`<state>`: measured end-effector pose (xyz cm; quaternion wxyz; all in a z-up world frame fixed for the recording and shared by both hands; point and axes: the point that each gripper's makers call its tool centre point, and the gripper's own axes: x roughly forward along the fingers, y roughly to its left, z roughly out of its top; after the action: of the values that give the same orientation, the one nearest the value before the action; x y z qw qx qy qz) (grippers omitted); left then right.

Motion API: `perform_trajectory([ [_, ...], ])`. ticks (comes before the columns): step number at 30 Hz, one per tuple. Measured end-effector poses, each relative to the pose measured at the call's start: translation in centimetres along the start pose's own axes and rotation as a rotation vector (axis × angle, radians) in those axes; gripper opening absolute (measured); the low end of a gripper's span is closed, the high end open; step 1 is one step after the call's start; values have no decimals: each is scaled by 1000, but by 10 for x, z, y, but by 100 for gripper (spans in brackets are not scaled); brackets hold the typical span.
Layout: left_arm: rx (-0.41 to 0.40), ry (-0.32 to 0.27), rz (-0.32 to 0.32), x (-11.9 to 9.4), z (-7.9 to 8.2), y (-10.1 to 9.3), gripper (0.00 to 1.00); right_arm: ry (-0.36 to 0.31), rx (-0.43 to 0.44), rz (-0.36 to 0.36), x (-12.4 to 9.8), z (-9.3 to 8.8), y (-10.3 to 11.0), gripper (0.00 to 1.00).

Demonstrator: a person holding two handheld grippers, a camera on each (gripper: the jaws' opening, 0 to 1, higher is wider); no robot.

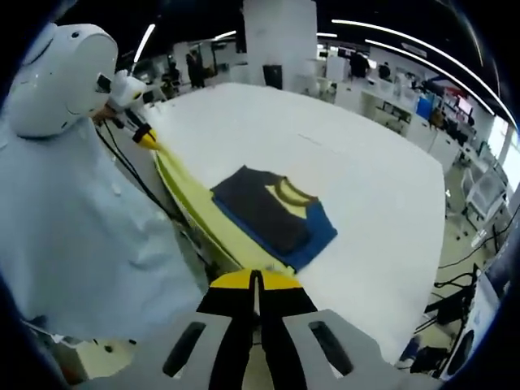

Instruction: Fold the garment on the visible template until the final outline fits inside the template.

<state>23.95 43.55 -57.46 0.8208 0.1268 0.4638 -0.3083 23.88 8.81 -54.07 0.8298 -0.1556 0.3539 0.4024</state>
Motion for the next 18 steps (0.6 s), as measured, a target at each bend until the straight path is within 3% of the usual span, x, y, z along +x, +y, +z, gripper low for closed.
perform_trajectory([
  [10,12,-15,21,9,14,12,0,-9,8,-16,10,4,-18,2],
  [13,0,-42,67,12,23,24,0,-21,8,-16,14,8,-22,2],
  [18,6,-56,75,18,29,30,0,-34,3,-23,22,15,-34,2],
])
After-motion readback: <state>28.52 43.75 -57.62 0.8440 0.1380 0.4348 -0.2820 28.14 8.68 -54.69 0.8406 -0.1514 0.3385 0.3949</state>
